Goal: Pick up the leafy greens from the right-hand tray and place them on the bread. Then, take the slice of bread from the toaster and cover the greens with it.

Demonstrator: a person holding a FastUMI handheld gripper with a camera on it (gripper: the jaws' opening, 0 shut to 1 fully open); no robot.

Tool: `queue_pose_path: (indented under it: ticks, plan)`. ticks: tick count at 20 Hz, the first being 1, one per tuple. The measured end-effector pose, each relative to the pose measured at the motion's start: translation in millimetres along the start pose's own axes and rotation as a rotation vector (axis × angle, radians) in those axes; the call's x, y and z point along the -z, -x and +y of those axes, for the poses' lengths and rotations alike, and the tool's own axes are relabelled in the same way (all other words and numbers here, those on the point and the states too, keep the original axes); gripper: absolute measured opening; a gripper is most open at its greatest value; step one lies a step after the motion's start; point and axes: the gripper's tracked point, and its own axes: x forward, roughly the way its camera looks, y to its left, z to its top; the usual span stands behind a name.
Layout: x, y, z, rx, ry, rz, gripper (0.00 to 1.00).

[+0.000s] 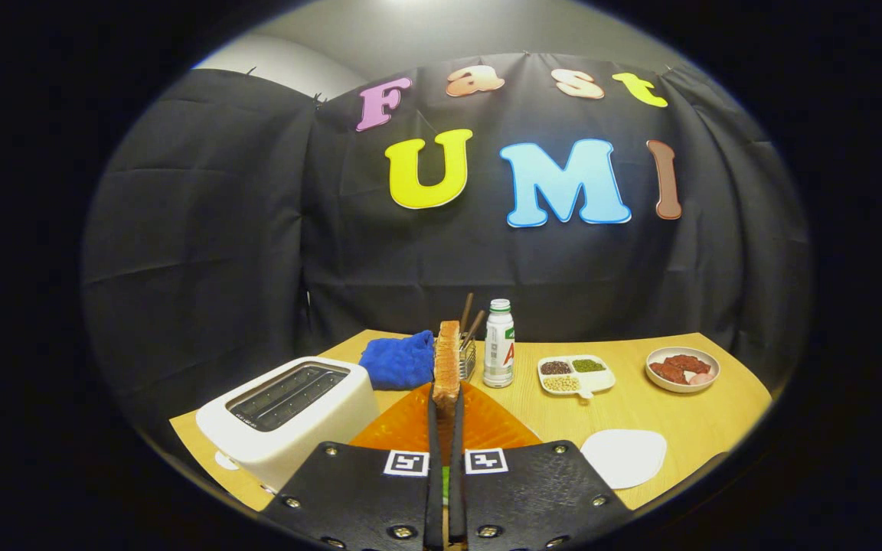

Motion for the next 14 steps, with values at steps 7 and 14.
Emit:
queue_pose_path:
  ticks: [7, 14]
  plan:
    - [23, 0, -4, -0.022, -0.009, 0.019, 0.03]
    - [43, -2, -2, -0.030, -0.051, 0.026, 0.03]
